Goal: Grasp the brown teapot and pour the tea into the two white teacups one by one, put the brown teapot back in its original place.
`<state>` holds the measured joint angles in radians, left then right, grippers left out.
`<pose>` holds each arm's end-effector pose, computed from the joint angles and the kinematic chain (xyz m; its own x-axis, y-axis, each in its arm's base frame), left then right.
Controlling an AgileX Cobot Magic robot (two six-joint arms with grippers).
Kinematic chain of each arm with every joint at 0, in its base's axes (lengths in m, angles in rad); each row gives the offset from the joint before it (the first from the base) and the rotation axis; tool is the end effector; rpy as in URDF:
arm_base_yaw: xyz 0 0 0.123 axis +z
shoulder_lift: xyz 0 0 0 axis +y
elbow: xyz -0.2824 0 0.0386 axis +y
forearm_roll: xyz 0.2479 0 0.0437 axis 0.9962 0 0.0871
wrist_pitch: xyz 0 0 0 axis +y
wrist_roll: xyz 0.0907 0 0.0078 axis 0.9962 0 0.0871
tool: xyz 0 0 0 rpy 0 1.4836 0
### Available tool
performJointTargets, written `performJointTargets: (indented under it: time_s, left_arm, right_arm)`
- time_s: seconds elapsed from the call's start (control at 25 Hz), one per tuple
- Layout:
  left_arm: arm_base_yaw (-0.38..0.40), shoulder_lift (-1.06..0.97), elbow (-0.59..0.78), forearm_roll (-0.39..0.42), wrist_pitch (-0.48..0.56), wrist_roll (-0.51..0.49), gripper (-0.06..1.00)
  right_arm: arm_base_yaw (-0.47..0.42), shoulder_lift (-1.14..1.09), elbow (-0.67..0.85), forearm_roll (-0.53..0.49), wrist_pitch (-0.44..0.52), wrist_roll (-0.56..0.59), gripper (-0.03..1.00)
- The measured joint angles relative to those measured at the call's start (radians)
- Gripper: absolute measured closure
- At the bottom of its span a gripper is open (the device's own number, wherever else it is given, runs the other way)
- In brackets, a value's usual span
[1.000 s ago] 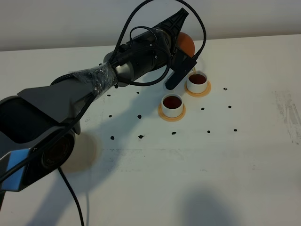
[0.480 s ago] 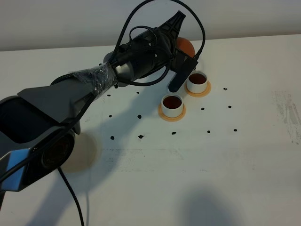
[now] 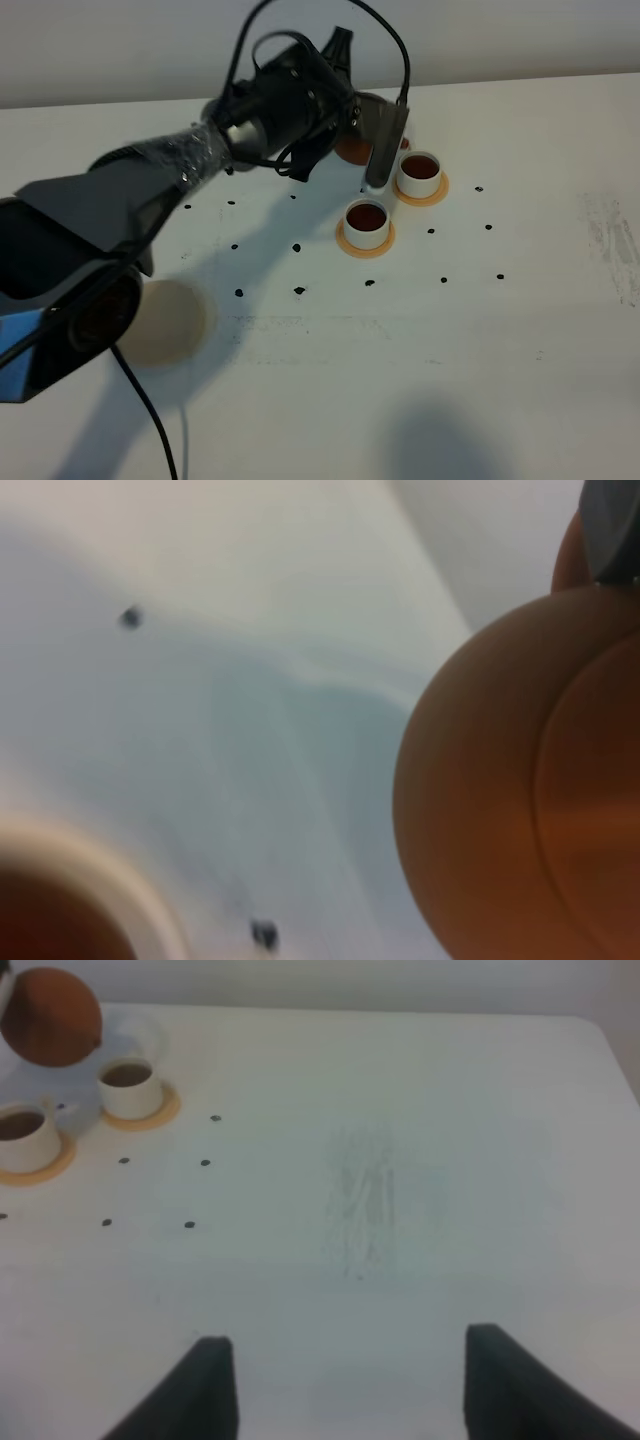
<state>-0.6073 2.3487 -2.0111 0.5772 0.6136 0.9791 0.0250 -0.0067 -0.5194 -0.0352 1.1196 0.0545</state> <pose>0.4559 -0.2819 0.1951 0.2978 0.9431 0.1482 0.6133 -0.3079 0.7274 -0.0106 -0.0032 0.2778 -0.4841 0.0270 -0.8746 0.0217 0.9996 0.0189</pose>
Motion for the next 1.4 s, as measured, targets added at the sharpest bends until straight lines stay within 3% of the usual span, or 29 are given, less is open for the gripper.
performJointTargets:
  time_s: [0.44,0.6,1.04,1.4]
  left_arm:
    - [0.074,-0.061,-0.001,-0.297,0.284,-0.024,0.83]
    - [0.087,-0.061,-0.001,-0.378,0.304,-0.045,0.83]
    - [0.092,-0.06,-0.001,-0.403,0.227,-0.156,0.83]
    - [0.093,-0.02,-0.012,-0.407,0.246,-0.234,0.83]
  right_arm:
    - [0.0,0.0,0.0,0.0,0.0,-0.001,0.48]
    - [0.0,0.0,0.0,0.0,0.0,-0.001,0.48]
    - [0.0,-0.001,0.0,0.0,0.0,0.0,0.48]
    - [0.0,-0.001,0.0,0.0,0.0,0.0,0.48]
